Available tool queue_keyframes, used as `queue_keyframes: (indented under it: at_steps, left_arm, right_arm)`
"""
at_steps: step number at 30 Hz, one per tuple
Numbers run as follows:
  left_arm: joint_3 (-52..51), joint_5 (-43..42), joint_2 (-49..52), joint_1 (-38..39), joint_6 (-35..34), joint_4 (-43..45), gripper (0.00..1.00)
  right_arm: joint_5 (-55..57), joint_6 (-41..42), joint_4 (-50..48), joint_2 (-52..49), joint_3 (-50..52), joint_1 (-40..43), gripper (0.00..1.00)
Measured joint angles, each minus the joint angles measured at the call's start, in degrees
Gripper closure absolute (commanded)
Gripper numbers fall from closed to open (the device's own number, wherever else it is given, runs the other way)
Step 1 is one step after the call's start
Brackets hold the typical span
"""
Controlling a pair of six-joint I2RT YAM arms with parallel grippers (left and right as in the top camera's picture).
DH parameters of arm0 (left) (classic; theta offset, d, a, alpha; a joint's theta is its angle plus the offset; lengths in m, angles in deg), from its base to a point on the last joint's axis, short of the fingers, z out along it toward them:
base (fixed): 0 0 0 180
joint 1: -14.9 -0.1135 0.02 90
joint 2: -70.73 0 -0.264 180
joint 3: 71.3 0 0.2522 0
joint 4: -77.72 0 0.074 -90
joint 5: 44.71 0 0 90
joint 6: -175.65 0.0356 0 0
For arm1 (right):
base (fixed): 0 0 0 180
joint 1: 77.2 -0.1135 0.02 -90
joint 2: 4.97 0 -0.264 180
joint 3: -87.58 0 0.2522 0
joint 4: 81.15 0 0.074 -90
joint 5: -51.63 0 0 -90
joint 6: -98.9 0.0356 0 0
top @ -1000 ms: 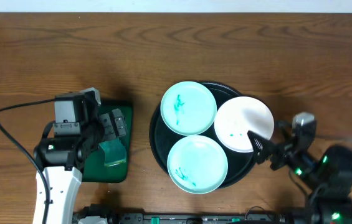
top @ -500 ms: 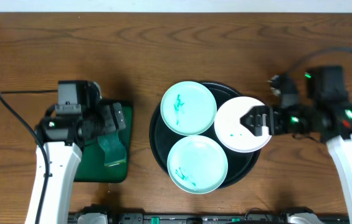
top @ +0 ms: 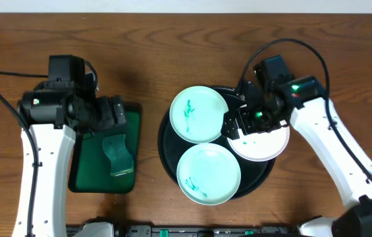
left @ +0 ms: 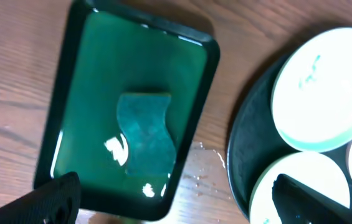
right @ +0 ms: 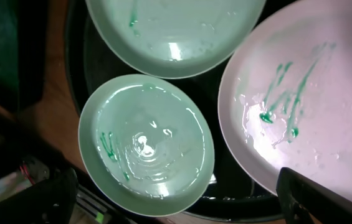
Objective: Clean dirty plates on tray and stack at the side
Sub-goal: 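Reach the right gripper to the pink plate's rim and grip it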
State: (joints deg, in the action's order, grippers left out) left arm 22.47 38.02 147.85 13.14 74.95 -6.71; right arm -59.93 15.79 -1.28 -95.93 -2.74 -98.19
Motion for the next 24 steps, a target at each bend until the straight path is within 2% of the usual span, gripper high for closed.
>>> queue_keyframes:
  at_steps: [9,13,19,21,22,24]
  left_arm:
    - [0.1,1.3,0.2,0.0,0.0,0.4,0.02]
    - [0.1,1.2,0.3,0.0,0.0,1.2,0.02]
    - [0.1,0.5,0.3,0.0,0.0,6.0,0.02]
    - [0.1,-0.5,0.3,0.0,0.0,6.5,0.16]
    - [0.1,-0.8,0.3,0.0,0.1,6.5,0.2]
    - [0.1,-1.2,0.3,0.0,0.0,6.0,0.2]
  right_arm:
    - [3.3,2.0,-2.1,-2.4,0.0,0.0,0.01]
    - [7.6,6.6,-1.4,-2.4,0.0,-0.1,0.01]
    - [11.1,9.7,-1.5,-2.4,0.0,-0.9,0.01]
    - [11.4,10.8,-1.5,-2.4,0.0,-1.1,0.01]
    - [11.6,11.0,-1.4,-2.4,0.0,-1.3,0.01]
    - [12.0,11.5,-1.5,-2.4,0.0,-1.8,0.01]
